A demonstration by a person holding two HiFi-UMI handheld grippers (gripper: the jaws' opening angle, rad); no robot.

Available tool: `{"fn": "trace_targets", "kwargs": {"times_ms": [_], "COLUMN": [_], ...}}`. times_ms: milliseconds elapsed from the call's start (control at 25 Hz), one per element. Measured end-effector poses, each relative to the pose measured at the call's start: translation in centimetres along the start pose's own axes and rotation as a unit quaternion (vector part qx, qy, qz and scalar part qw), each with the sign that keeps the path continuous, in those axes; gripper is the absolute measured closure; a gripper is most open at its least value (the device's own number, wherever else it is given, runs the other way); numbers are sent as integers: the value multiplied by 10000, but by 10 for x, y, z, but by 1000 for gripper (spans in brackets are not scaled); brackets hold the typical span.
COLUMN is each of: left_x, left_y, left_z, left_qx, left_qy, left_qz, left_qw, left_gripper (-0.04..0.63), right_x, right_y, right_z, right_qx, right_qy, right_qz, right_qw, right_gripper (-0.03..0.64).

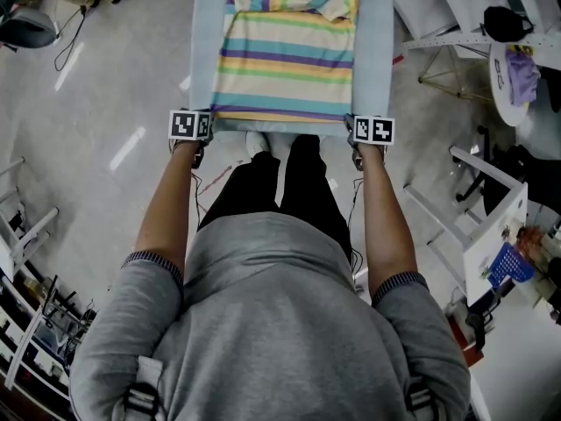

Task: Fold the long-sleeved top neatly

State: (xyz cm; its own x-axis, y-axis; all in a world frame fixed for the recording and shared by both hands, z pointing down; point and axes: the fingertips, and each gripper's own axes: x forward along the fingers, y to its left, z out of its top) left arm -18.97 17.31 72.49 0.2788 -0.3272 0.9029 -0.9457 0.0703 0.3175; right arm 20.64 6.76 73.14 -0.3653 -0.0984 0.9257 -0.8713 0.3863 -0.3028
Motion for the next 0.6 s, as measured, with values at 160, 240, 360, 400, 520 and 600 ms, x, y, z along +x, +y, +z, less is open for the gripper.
{"fn": "trace_targets", "kwargs": {"times_ms": [160,240,360,400,520,600], "left_x": [-12,-18,-22,-23,-26,-28], "left_y": [-6,-10,-15,-16,-19,-21], "left_z": [-14,-21,-29,-32,-32,-30], "left_qx": [-170,-211,-166,-153,-154,-144], "left_qy": [302,430,537,556,538,504], "left_qz": [-115,-196,-282,-295,-319,-334], "left_qw": [9993,9987,9980,9979,9979,9981], "left_gripper": [560,560,560,560,560,560], "right_x": [-13,-19,-25,-26,-31,-34], "right_y": [6,10,12,11,13,13], "right_z": [-13,-21,-31,-35,-37,-34], "right_qx": [206,221,139,137,155,130], "right_qy": [205,292,371,390,369,324], "right_qz": [127,106,18,-8,-73,-120], "right_qw": [9995,9993,9992,9991,9992,9993], "right_gripper": [577,577,577,575,575,575]}}
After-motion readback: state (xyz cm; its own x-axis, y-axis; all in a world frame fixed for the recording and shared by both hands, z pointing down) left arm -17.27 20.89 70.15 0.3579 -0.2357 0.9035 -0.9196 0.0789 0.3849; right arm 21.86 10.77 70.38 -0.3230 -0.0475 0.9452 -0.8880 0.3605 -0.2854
